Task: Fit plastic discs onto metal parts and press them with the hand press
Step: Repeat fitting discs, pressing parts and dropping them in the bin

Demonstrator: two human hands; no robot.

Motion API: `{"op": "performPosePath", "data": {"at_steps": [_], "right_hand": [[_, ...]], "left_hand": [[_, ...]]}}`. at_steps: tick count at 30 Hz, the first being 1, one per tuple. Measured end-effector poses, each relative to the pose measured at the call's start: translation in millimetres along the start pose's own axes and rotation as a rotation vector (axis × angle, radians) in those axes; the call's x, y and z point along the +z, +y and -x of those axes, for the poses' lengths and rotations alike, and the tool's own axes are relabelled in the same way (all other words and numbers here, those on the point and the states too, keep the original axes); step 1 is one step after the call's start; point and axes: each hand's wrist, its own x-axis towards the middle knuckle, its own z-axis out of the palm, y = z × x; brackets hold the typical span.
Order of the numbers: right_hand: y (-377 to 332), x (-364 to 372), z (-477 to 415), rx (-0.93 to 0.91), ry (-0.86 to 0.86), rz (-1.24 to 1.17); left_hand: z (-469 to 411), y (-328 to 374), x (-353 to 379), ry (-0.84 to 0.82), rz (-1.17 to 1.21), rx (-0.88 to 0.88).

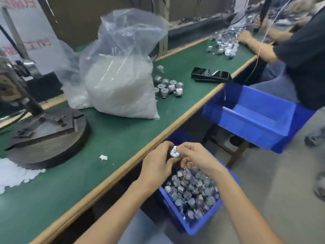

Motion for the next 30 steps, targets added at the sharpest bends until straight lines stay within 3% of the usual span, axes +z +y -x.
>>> {"op": "performPosePath", "data": {"at_steps": [3,6,9,15,22,26,30], "right_hand": [[53.0,-23.2,-0.9,0.109,0.204,0.107],[117.7,-34.5,-8.1,0.294,0.409,0.152],[159.3,-33.6,-17.3,0.376,0.498,0.156],[165.3,-16.3,-27.1,0.267,0.536,0.321],[147.5,-15.9,-27.0,0.182,0.677,0.315],[106.7,-11.1,-29.5,0.062,0.741,0.271],[37.6,1.9,-36.2,-0.188,0.762,0.246]], "left_hand": [[0.8,1.1,25.1,-0.133,-0.025,-0.094],[7.7,-6.0,38.7,-0.149,-0.009,-0.148],[12.5,-14.7,44.3,-0.163,-0.033,-0.178],[18.3,-24.0,46.2,-0.178,-0.068,-0.204],[20.6,-28.8,37.6,-0.169,-0.064,-0.209],[17.1,-22.9,23.3,-0.141,-0.040,-0.154],[11.2,-10.8,-8.7,-0.059,0.056,-0.065]]}}
